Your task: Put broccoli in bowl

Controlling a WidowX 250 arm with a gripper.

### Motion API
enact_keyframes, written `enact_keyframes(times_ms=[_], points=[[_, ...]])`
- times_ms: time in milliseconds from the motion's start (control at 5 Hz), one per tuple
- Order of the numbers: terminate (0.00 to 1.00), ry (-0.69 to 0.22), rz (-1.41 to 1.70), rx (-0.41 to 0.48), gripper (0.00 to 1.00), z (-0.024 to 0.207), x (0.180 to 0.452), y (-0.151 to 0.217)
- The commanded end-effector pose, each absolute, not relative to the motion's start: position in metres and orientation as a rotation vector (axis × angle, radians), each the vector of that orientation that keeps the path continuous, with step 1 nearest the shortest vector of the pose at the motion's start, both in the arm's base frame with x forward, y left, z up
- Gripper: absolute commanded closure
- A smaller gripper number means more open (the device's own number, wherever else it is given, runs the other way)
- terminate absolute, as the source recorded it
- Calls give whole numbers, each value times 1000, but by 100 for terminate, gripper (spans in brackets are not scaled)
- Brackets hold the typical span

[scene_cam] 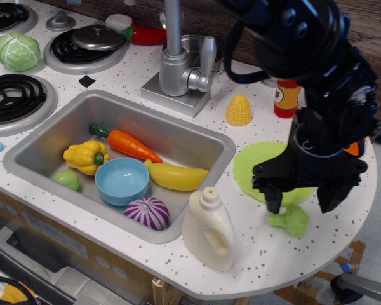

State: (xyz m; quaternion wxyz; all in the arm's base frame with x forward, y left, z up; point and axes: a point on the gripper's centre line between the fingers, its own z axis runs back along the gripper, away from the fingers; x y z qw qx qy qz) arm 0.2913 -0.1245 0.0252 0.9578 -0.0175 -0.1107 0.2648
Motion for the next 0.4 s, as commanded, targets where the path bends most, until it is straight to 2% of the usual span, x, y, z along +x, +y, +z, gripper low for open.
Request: enact_keyframes(times_ms=[0, 200], points=[[0, -258, 532, -37, 0, 24, 286, -111], [0, -291, 558, -90, 0, 11, 286, -111]])
